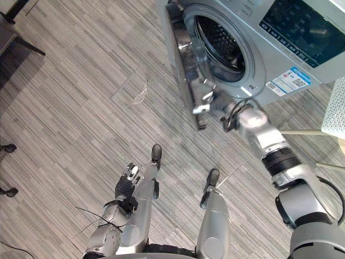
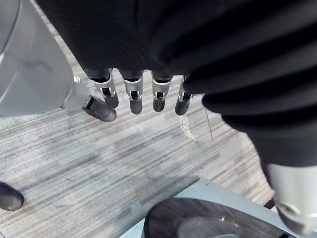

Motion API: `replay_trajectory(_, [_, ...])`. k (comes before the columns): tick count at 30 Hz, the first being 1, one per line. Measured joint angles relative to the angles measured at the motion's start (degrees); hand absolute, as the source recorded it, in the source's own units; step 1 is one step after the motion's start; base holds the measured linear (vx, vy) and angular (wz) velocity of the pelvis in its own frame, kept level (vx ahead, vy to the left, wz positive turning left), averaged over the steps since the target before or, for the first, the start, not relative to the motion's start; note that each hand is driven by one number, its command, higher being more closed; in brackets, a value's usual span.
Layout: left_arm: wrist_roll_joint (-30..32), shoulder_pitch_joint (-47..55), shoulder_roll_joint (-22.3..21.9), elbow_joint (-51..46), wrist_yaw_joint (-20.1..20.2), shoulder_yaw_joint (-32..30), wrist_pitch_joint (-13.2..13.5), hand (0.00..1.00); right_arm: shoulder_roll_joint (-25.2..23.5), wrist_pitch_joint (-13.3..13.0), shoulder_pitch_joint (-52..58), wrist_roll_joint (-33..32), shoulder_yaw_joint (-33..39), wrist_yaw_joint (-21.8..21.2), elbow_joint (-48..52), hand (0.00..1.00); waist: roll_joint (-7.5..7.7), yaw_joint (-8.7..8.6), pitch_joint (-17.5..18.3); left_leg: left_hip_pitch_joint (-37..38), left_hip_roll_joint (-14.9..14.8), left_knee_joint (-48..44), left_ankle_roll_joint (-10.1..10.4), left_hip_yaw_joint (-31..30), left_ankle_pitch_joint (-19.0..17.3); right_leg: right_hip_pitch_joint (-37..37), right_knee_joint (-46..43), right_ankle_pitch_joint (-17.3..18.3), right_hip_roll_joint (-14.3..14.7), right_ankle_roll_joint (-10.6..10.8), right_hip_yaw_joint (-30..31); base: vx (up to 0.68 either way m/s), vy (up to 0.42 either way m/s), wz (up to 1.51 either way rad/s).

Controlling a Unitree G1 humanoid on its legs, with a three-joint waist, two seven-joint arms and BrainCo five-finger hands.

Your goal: Pick up the laundry basket with both hands and put the clothes into the washing machine.

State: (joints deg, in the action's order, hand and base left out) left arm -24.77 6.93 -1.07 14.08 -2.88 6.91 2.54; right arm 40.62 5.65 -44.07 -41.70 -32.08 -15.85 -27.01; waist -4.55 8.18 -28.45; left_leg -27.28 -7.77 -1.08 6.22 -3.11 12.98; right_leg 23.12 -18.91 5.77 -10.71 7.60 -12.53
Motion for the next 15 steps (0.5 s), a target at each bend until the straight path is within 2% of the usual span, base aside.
replay_trajectory(3, [-0.6,-2.3,1.3,-0.6,0.3,0.3,0.4,0.0,-2.8,2.0,3.8,-3.4,-2.3,-2.0,-3.9,0.0,-0.01,1.61,0.0,0.0,0.3,0.7,0.1,-1.1,0.5,-0.2,0.1,0.0,0.0,0.0,-0.7,0.02,-0.04,0.13])
replay_trajectory(5, [-0.5,-3.3,2.9,-3.6,0.1,-0.1,0.4,0.0,-3.5,1.8,4.3,-3.9,-2.1,-2.0,-5.5,0.0,-0.02,1.67,0.0,0.1,0.5,0.7,0.0,-1.7,0.6,-0.6,0.2,0.0,-0.2,0.0,-1.2,0.01,-0.027,0.16])
replay_trajectory(7, [0.8,-5.5,5.2,-7.8,-0.6,-0.8,1.3,0.0,-3.5,0.5,5.0,-3.8,0.0,-1.8,-6.8,0.0,-0.05,1.7,0.0,0.2,0.8,0.8,0.1,-2.3,0.5,-0.9,0.8,0.0,-0.3,0.0,-1.5,-0.02,-0.016,0.11])
replay_trajectory(9, [3.2,-11.2,9.3,-9.5,-1.4,-3.1,3.1,0.0,-3.6,-1.6,6.4,-3.7,3.9,-1.6,-8.1,0.0,-0.06,1.75,0.0,0.2,1.1,1.1,0.2,-3.1,0.4,-1.0,1.2,0.0,-0.3,0.0,-1.5,-0.01,-0.01,0.02])
replay_trajectory(10, [3.7,-12.9,10.8,-9.5,-1.7,-3.6,3.2,0.0,-3.7,-2.0,6.7,-3.7,4.7,-1.5,-8.5,0.0,-0.06,1.75,0.0,0.1,1.2,1.2,0.3,-3.3,0.4,-1.1,1.2,-0.1,-0.3,0.0,-1.5,0.0,0.0,0.0])
replay_trajectory(11, [5.5,-16.6,14.1,-8.8,-2.4,-4.4,3.4,0.0,-4.4,-2.8,7.6,-3.3,6.4,-1.4,-9.4,0.0,-0.06,1.69,0.0,0.1,1.2,1.2,0.4,-3.5,0.6,-1.0,1.2,-0.1,-0.3,0.0,-1.4,0.0,0.0,0.0])
replay_trajectory(12, [6.1,-18.4,15.9,-8.2,-2.5,-4.6,3.5,0.0,-4.7,-3.0,8.1,-3.2,7.0,-1.3,-10.0,0.0,-0.05,1.65,0.0,0.1,1.2,1.2,0.4,-3.5,0.6,-1.0,1.2,-0.1,-0.3,0.0,-1.4,0.04,-0.05,-0.02])
replay_trajectory(13, [8.1,-23.3,20.7,-5.2,-2.4,-4.7,4.0,0.0,-5.7,-3.0,9.3,-2.8,8.0,-1.3,-11.0,0.0,-0.03,1.49,0.0,-0.1,1.2,1.2,0.5,-3.4,0.6,-0.8,1.2,-0.1,-0.3,0.1,-1.4,0.03,-0.047,-0.04])
replay_trajectory(15, [9.8,-28.2,25.8,-1.7,-1.9,-4.7,4.0,0.0,-7.1,-3.0,10.8,-2.5,8.8,-1.3,-11.0,0.0,0.33,1.21,0.2,-0.8,0.9,1.2,0.5,-3.0,0.6,0.2,1.1,-0.1,-0.2,0.1,-1.1,0.04,-0.053,-0.12])
